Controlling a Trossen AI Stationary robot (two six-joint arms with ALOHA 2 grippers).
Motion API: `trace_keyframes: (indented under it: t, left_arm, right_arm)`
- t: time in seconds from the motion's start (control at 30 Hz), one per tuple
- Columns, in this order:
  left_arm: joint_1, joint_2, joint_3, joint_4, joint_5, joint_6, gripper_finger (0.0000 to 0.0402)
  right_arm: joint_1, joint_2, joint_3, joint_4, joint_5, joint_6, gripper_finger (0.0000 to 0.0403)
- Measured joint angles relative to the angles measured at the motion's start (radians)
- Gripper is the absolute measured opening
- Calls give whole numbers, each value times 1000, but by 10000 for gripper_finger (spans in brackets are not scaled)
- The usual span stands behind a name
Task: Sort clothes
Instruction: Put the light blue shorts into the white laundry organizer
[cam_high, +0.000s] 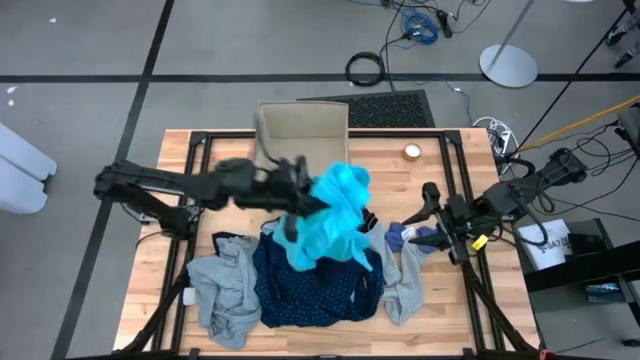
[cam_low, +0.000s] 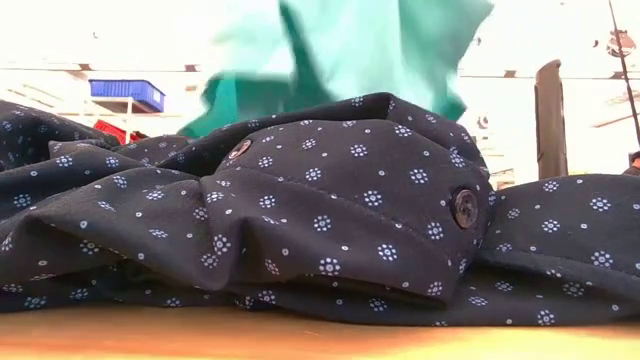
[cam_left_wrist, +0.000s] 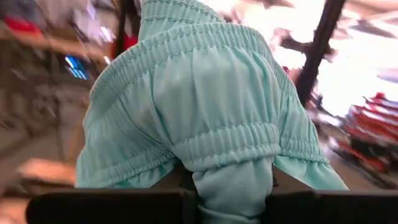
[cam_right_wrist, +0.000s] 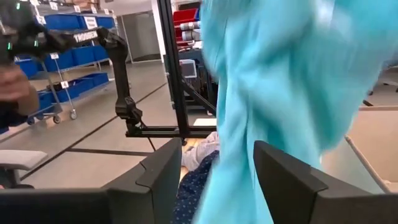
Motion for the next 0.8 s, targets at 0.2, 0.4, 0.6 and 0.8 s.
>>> trace_keyframes:
  t: [0.2, 0.4, 0.6, 0.8]
  left_arm:
    - [15, -75, 59, 16, -196, 135, 53]
    - [99, -82, 193, 22, -219, 220, 53]
    - [245, -66, 317, -28, -219, 268, 53]
    - [435, -50, 337, -47, -210, 210, 53]
  right_arm:
    - [-1, 7, 0, -1, 0, -8, 188]
    - [-1, 6, 0, -1, 0, -8, 188]
    - [-1, 6, 0, 0, 2, -19, 188]
    - [-1, 6, 0, 0, 3, -27, 187]
